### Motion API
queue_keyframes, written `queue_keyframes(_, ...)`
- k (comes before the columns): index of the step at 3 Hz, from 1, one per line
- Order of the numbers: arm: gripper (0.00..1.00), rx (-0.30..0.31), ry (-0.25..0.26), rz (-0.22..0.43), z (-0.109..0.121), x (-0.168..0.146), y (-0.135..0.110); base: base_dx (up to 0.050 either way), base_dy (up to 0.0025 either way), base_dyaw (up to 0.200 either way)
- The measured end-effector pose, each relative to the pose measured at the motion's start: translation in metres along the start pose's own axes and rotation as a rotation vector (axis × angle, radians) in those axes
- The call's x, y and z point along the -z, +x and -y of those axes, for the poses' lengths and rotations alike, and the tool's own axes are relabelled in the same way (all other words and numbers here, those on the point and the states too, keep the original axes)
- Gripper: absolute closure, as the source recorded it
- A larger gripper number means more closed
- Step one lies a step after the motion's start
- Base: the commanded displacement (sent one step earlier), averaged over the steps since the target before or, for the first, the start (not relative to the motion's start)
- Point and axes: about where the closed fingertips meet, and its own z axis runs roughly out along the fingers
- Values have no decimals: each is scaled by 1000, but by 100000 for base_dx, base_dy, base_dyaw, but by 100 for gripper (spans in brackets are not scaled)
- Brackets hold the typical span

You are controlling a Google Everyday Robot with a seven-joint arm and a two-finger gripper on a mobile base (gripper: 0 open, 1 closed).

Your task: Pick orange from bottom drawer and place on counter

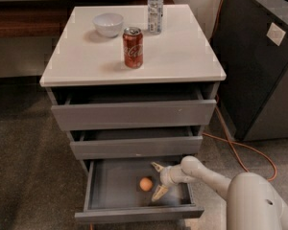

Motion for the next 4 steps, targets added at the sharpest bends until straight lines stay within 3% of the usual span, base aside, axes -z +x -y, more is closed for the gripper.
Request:
queue_keyframes(2, 0, -117, 67, 6, 24, -39, 21, 0, 0, 0)
queue_keyframes(4, 0, -146, 39, 28, 17, -68, 24, 0, 0, 0)
